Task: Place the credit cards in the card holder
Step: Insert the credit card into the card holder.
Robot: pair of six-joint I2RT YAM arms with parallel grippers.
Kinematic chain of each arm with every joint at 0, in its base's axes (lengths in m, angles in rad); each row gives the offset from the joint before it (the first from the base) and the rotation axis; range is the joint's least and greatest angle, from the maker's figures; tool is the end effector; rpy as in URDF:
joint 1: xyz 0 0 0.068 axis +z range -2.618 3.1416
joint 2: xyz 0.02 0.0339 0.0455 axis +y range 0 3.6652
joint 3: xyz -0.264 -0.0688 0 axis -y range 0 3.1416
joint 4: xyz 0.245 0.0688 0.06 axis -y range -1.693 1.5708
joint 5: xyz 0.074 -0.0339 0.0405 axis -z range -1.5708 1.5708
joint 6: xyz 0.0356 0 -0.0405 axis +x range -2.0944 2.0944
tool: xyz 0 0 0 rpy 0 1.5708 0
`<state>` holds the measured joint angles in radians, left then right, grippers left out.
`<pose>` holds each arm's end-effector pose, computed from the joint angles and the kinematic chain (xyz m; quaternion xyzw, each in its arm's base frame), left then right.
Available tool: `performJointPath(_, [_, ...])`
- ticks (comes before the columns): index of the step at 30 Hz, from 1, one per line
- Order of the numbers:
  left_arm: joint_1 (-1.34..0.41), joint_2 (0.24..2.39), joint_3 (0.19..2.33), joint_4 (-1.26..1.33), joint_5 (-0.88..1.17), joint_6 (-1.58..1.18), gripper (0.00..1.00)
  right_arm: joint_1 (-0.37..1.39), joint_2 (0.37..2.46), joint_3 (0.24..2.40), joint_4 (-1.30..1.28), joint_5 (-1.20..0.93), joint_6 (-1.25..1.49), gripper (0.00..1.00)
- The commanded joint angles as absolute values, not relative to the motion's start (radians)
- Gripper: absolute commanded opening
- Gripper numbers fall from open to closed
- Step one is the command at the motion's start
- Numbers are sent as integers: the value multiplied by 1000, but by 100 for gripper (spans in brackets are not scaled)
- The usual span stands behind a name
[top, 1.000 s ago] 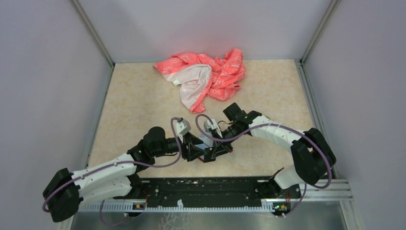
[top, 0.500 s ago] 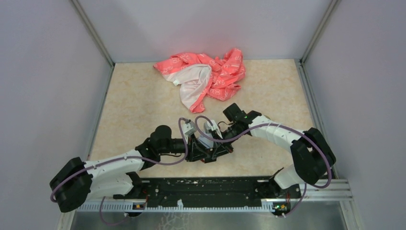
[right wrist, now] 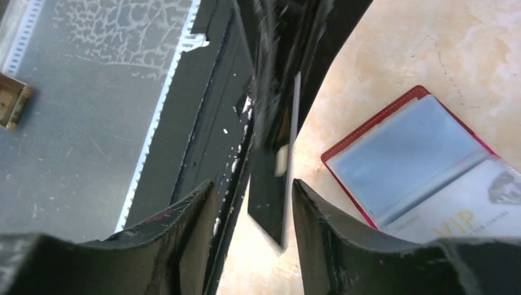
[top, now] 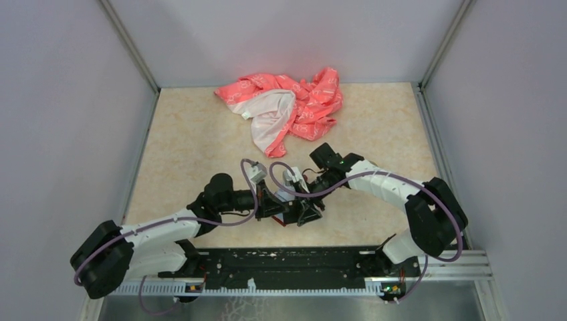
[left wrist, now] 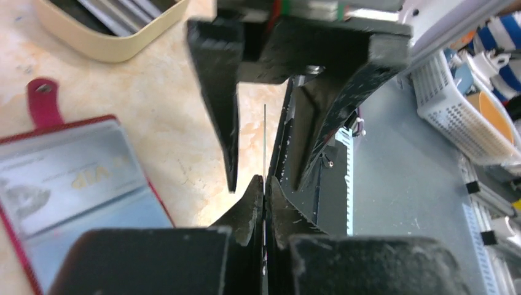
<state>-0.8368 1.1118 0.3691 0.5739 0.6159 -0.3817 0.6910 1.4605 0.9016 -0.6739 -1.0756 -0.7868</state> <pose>0.1359 -0.1813 0.2114 0.3547 0.6654 -0.5417 0.3715 0.1809 0.1902 0.2111 -0.6339 0.5678 0.4975 0.1685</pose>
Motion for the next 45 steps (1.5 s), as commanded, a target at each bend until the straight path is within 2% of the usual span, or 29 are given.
performJointPath(1, [-762, 1051, 245, 754, 577, -581, 0, 675, 1446, 972, -676, -1056, -797, 53])
performJointPath(5, [-691, 1033, 81, 940, 480, -786, 0, 557, 1402, 962, -627, -1042, -719, 58])
performJointPath(8, [-678, 1026, 7, 1035, 390, -871, 0, 488, 1350, 898, -455, -938, -555, 62])
performJointPath(10, [-677, 1027, -46, 1077, 345, -923, 0, 468, 1325, 844, -327, -839, -465, 68])
performJointPath(14, [-676, 1047, -88, 1139, 258, -1023, 0, 465, 1346, 786, -191, -758, -354, 70])
performJointPath(17, [-676, 1065, -97, 1153, 213, -1070, 0, 465, 1431, 800, -148, -697, -236, 65])
performJointPath(20, [-678, 1071, -93, 1138, 183, -1093, 0, 465, 1507, 835, -149, -663, -166, 53])
performJointPath(34, [-744, 1119, -91, 1024, -30, -1184, 0, 477, 1659, 857, -140, -652, -45, 52])
performJointPath(42, [-784, 1267, -74, 1077, -66, -1275, 0, 477, 1662, 821, -117, -656, 21, 30])
performJointPath(45, [-797, 1317, -78, 1113, -84, -1304, 0, 477, 1664, 821, -118, -650, 32, 26])
